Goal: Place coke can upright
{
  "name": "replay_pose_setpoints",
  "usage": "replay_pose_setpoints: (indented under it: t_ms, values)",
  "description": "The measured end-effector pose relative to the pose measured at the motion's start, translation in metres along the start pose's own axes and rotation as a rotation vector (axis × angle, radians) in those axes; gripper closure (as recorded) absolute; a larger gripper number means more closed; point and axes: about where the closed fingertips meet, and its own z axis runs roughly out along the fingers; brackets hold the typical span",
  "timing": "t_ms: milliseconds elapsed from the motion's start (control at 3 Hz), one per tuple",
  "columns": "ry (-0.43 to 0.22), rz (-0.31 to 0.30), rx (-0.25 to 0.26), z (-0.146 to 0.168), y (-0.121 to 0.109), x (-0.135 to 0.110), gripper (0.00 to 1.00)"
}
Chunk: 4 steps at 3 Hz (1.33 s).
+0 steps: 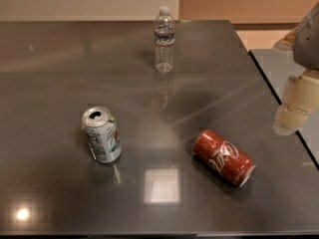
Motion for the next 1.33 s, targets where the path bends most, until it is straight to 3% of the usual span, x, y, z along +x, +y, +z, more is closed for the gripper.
replay_pose_setpoints:
  t_ms: [333, 667, 1000, 1333]
  values:
    - [-0.002, -0.008, 0.004, -0.001, 0.0, -0.001, 0.0]
    - [-0.017, -0.077, -0.006, 0.002, 0.003, -0.007, 0.0]
    - [-0.04, -0.226, -0.028, 0.008, 0.008, -0.018, 0.0]
    - [-0.076, -0.421, -0.05, 0.013, 0.015, -0.034, 0.0]
